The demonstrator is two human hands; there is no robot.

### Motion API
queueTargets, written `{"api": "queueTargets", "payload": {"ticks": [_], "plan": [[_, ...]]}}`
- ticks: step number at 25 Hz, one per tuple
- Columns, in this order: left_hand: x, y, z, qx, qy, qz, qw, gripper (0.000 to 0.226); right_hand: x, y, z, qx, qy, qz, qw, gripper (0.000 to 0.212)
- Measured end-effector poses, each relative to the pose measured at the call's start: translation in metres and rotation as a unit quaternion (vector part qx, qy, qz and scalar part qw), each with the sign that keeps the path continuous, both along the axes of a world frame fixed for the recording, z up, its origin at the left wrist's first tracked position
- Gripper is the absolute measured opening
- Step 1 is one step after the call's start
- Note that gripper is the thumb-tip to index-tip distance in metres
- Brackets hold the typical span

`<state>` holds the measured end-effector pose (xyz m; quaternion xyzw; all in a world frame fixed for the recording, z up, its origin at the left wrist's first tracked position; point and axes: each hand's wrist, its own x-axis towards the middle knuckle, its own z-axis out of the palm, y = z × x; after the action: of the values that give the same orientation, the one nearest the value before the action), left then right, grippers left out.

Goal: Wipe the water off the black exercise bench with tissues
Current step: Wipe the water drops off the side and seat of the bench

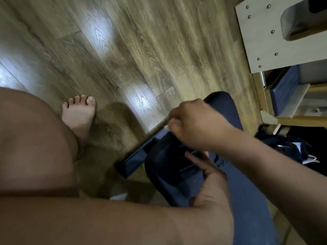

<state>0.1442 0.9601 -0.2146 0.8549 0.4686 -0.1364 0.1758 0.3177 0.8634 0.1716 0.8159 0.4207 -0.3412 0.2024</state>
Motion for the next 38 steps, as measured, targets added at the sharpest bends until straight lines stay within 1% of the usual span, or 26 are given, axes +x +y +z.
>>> {"api": "queueTargets", "payload": {"ticks": [2,5,8,9,11,13,15,16,17,18,20,22,24,25,26,27,28,29,30,31,32,33,34,35,36,38], "plan": [[0.001,0.001,0.007,0.017,-0.022,0.013,1.000,0.049,-0.030,-0.001,0.008,0.004,0.029,0.075,0.997,0.025],[-0.002,0.001,0.014,0.014,-0.035,0.001,0.999,0.048,-0.029,0.002,0.015,-0.002,0.049,0.067,0.997,0.025],[0.002,0.002,0.017,0.007,-0.039,0.023,0.999,0.044,-0.061,0.007,0.017,0.001,0.090,0.107,0.990,0.026],[0.002,0.000,0.016,0.026,-0.054,0.024,0.998,0.042,-0.066,0.007,0.019,-0.013,0.100,0.113,0.988,0.026],[-0.001,-0.001,0.015,0.031,-0.044,0.000,0.999,0.042,-0.034,0.003,0.015,-0.027,0.016,0.109,0.994,0.028],[-0.003,0.000,0.017,0.041,-0.049,-0.027,0.998,0.038,0.033,0.001,0.012,-0.037,-0.115,0.024,0.992,0.026],[-0.004,0.000,0.023,0.051,-0.061,-0.022,0.997,0.032,0.086,-0.005,0.022,-0.037,-0.237,-0.056,0.969,0.027],[-0.002,-0.001,0.019,0.041,-0.060,-0.006,0.997,0.032,0.096,-0.010,0.023,-0.022,-0.268,-0.080,0.960,0.027],[0.000,-0.003,0.021,0.065,-0.065,0.003,0.996,0.034,0.097,-0.014,0.017,0.006,-0.283,-0.084,0.956,0.027],[-0.001,-0.002,0.020,0.059,-0.073,0.008,0.996,0.036,0.085,-0.016,0.009,0.035,-0.276,-0.093,0.956,0.027],[-0.002,-0.003,0.016,0.052,-0.083,0.014,0.995,0.039,0.039,-0.014,-0.004,0.074,-0.209,-0.112,0.969,0.028],[-0.001,-0.002,0.011,0.026,-0.085,0.024,0.996,0.043,-0.018,-0.022,-0.003,0.109,-0.091,-0.054,0.988,0.028],[0.004,-0.001,0.006,0.050,-0.045,0.033,0.997,0.042,-0.037,-0.027,0.014,0.123,-0.003,-0.022,0.992,0.034],[0.012,-0.005,0.025,-0.018,-0.040,0.015,0.999,0.041,-0.025,-0.033,0.016,0.139,-0.007,-0.005,0.990,0.037],[0.021,-0.023,0.029,-0.028,-0.027,-0.017,0.999,0.040,-0.002,-0.042,0.013,0.151,-0.049,0.009,0.987,0.038],[0.011,-0.033,-0.049,-0.045,-0.040,-0.039,0.997,0.040,0.025,-0.050,0.010,0.165,-0.117,-0.004,0.979,0.038],[0.021,-0.024,-0.104,-0.039,-0.073,-0.062,0.995,0.042,0.054,-0.056,0.009,0.175,-0.192,-0.049,0.965,0.039],[0.039,-0.009,-0.112,-0.017,-0.101,-0.099,0.990,0.049,0.074,-0.062,0.008,0.189,-0.239,-0.117,0.945,0.039],[0.052,-0.011,-0.081,-0.022,-0.135,-0.138,0.981,0.057,0.082,-0.066,0.003,0.213,-0.261,-0.180,0.924,0.037],[0.063,-0.022,-0.017,-0.084,-0.145,-0.149,0.975,0.053,0.078,-0.068,-0.004,0.237,-0.277,-0.220,0.905,0.033],[0.079,-0.039,0.078,-0.080,-0.110,-0.208,0.969,0.037,0.062,-0.067,-0.009,0.263,-0.278,-0.241,0.892,0.030],[0.096,-0.061,0.185,-0.072,-0.125,-0.333,0.932,0.024,0.039,-0.066,-0.011,0.290,-0.261,-0.249,0.886,0.027],[0.093,-0.066,0.277,-0.069,-0.153,-0.426,0.889,0.019,0.010,-0.065,-0.011,0.324,-0.222,-0.256,0.883,0.025],[0.093,-0.052,0.354,-0.068,-0.179,-0.427,0.884,0.019,-0.021,-0.067,-0.010,0.359,-0.170,-0.262,0.880,0.022],[0.094,-0.047,0.394,-0.084,-0.173,-0.430,0.882,0.019,-0.051,-0.073,-0.008,0.383,-0.130,-0.259,0.877,0.018],[0.092,-0.024,0.389,-0.119,-0.165,-0.397,0.895,0.021,-0.101,-0.088,-0.003,0.385,-0.107,-0.201,0.895,0.015]]}}
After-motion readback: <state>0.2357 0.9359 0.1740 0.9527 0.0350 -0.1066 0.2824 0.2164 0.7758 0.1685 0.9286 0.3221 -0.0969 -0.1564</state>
